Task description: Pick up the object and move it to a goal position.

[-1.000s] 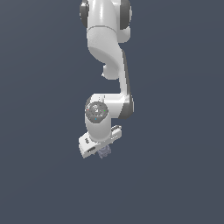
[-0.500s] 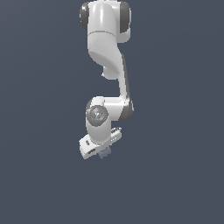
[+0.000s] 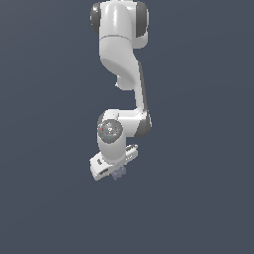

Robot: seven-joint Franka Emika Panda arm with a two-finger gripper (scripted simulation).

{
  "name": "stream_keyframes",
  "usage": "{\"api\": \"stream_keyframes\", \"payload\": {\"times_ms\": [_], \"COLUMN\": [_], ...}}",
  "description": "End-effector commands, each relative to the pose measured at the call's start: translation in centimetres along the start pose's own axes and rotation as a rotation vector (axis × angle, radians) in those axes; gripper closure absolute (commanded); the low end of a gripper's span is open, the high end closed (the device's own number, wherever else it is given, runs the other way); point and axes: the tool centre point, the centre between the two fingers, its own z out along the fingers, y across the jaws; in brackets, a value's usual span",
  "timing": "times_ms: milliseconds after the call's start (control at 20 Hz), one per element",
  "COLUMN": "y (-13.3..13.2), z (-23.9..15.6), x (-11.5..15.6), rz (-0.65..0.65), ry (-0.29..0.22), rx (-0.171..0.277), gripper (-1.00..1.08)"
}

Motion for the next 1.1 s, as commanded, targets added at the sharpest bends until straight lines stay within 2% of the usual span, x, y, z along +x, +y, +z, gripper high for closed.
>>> {"api": "stream_keyframes", "payload": {"times_ms": [0,450,1050], "y": [-0.1,-1.2,-4.8], "z": [-0.2,-4.3,-16.8], "x": [0.0,0.5,2.0], "rz": [0.000,0.000,-0.001], "ry": [0.001,0.001,0.000], "rx": [0.000,0.000,-0.001], "gripper": [1.08,1.08,1.08]}}
